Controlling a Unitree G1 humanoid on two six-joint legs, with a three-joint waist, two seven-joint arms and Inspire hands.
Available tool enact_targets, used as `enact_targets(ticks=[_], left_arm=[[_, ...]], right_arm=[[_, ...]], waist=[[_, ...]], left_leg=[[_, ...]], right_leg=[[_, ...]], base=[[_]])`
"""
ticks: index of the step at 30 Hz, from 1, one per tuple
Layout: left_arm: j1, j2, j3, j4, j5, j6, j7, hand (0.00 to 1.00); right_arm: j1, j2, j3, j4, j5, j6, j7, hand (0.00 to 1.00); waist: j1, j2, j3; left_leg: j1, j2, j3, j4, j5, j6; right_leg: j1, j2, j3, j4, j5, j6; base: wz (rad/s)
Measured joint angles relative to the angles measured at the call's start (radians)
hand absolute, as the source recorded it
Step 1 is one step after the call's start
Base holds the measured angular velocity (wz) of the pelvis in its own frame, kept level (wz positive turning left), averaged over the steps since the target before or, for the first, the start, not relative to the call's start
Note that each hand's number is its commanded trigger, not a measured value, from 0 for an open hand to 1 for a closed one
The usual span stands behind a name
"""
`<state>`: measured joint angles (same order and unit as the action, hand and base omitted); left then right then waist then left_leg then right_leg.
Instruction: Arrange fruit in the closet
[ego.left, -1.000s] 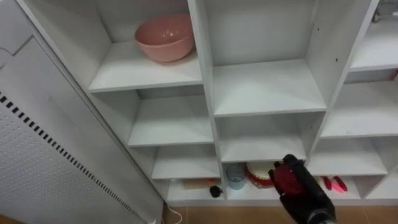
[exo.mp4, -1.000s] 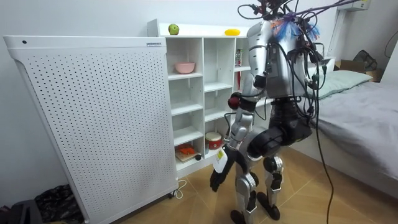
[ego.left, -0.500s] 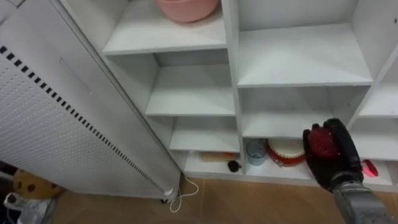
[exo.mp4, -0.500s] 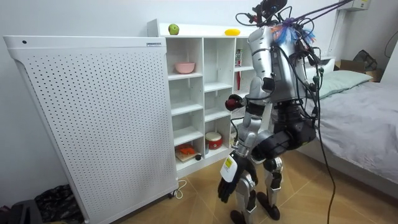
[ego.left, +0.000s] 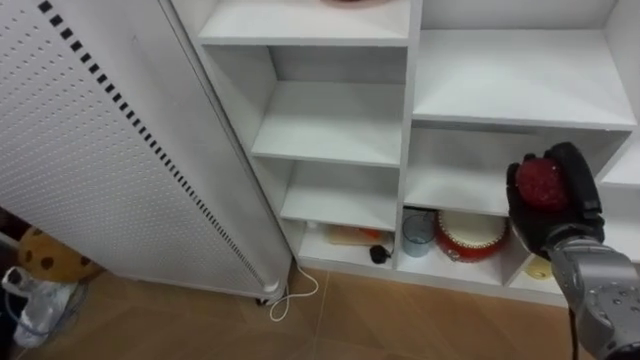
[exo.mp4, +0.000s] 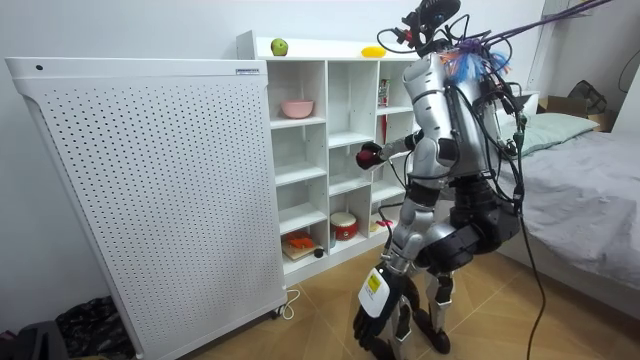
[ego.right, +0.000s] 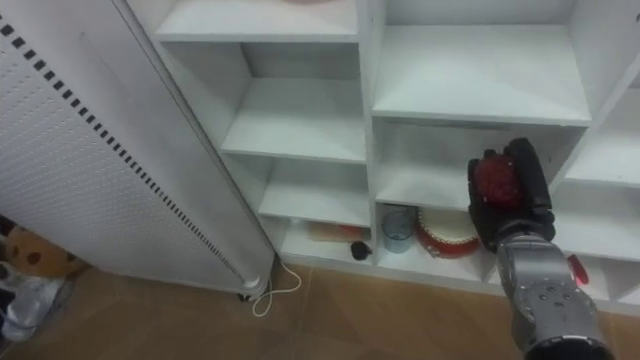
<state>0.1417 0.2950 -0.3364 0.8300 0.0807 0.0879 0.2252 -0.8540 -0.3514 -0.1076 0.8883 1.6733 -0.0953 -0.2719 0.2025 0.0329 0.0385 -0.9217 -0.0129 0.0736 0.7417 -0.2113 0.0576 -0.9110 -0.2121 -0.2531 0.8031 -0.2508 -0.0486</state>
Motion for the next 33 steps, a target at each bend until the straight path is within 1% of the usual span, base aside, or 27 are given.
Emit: enact_targets(ticks=[1,2,3,4,7,10,13,18,22,29,33], left_arm=[[0.012,0.004,0.001,-0.015,0.0,0.001,0.0,0.0],[0.017,0.005,0.001,-0.019,0.0,0.002,0.0,0.0],[0.024,0.005,0.001,-0.025,0.0,0.004,0.0,0.0],[0.028,0.005,0.0,-0.027,0.0,0.006,0.0,0.0],[0.03,0.005,0.0,-0.036,0.0,0.015,0.0,0.0],[0.033,0.005,0.003,-0.049,-0.002,0.016,0.001,0.0],[0.046,0.005,0.002,-0.074,-0.006,0.015,0.001,0.0],[0.048,0.005,0.002,-0.089,-0.002,0.017,0.001,0.0],[0.063,0.005,0.002,-0.119,0.0,0.018,0.001,0.0],[0.078,0.005,0.003,-0.127,-0.001,0.021,0.005,0.0],[0.105,0.005,0.002,-0.149,-0.001,0.021,0.014,0.0]], right_arm=[[0.0,0.0,0.0,0.0,-0.002,0.0,-0.017,1.0],[0.0,0.0,-0.001,0.0,-0.004,0.0,-0.026,0.77],[0.0,-0.002,-0.002,0.0,-0.013,-0.001,-0.044,0.34],[0.0,-0.005,-0.002,0.0,-0.015,-0.002,-0.058,0.0],[0.0,-0.008,-0.003,-0.012,-0.021,-0.005,-0.094,0.0],[0.0,-0.012,-0.003,-0.03,-0.028,-0.009,-0.123,0.0],[0.0,-0.016,-0.002,-0.03,-0.036,-0.013,-0.127,0.0],[0.0,-0.025,-0.002,-0.03,-0.035,-0.013,-0.141,0.0],[0.0,-0.047,-0.002,-0.032,-0.035,-0.013,-0.144,0.0],[0.0,-0.049,-0.002,-0.034,-0.036,-0.013,-0.151,0.0],[0.0,-0.05,-0.003,-0.037,-0.036,-0.013,-0.151,0.0]], waist=[[0.0,0.0,-0.0002],[0.0,0.001,-0.0003],[-0.001,0.001,-0.0004],[-0.001,0.001,-0.0005],[0.0,0.003,-0.0019],[0.0,0.005,-0.0032],[0.001,0.005,-0.0033],[0.011,0.006,-0.0039],[0.023,0.009,-0.0055],[0.025,0.009,-0.0057],[0.026,0.012,-0.0078]], left_leg=[[-0.002,0.0,-0.001,0.003,-0.001,0.001],[-0.003,0.0,-0.002,0.006,-0.001,0.002],[-0.006,-0.002,-0.002,0.011,-0.002,0.003],[-0.01,-0.002,-0.002,0.018,-0.003,0.005],[-0.016,-0.002,-0.001,0.023,-0.004,0.005],[-0.015,-0.001,0.001,0.024,-0.004,0.005],[-0.013,0.0,0.004,0.027,-0.004,0.005],[-0.012,0.002,0.005,0.029,-0.006,0.002],[-0.011,0.0,0.006,0.029,-0.006,0.002],[-0.011,0.0,0.007,0.042,-0.012,0.002],[-0.012,0.0,0.006,0.043,-0.013,0.003]], right_leg=[[0.0,0.0,-0.001,0.001,0.0,0.001],[-0.001,0.0,-0.001,0.003,0.0,0.001],[-0.003,-0.002,-0.001,0.008,-0.001,0.003],[-0.006,-0.001,-0.001,0.015,-0.004,0.004],[-0.011,0.0,0.001,0.017,-0.003,0.004],[-0.012,-0.001,0.001,0.02,-0.003,0.004],[-0.012,-0.001,0.002,0.026,-0.005,0.001],[-0.015,-0.003,0.003,0.032,-0.009,-0.003],[-0.017,-0.013,0.0,0.038,-0.012,-0.005],[-0.016,-0.016,0.0,0.051,-0.019,-0.006],[-0.015,-0.017,-0.003,0.051,-0.02,-0.006]], base=[[0.0],[0.0],[0.0],[0.0],[0.0],[0.0],[0.0],[0.0],[0.0],[0.0],[0.0]])
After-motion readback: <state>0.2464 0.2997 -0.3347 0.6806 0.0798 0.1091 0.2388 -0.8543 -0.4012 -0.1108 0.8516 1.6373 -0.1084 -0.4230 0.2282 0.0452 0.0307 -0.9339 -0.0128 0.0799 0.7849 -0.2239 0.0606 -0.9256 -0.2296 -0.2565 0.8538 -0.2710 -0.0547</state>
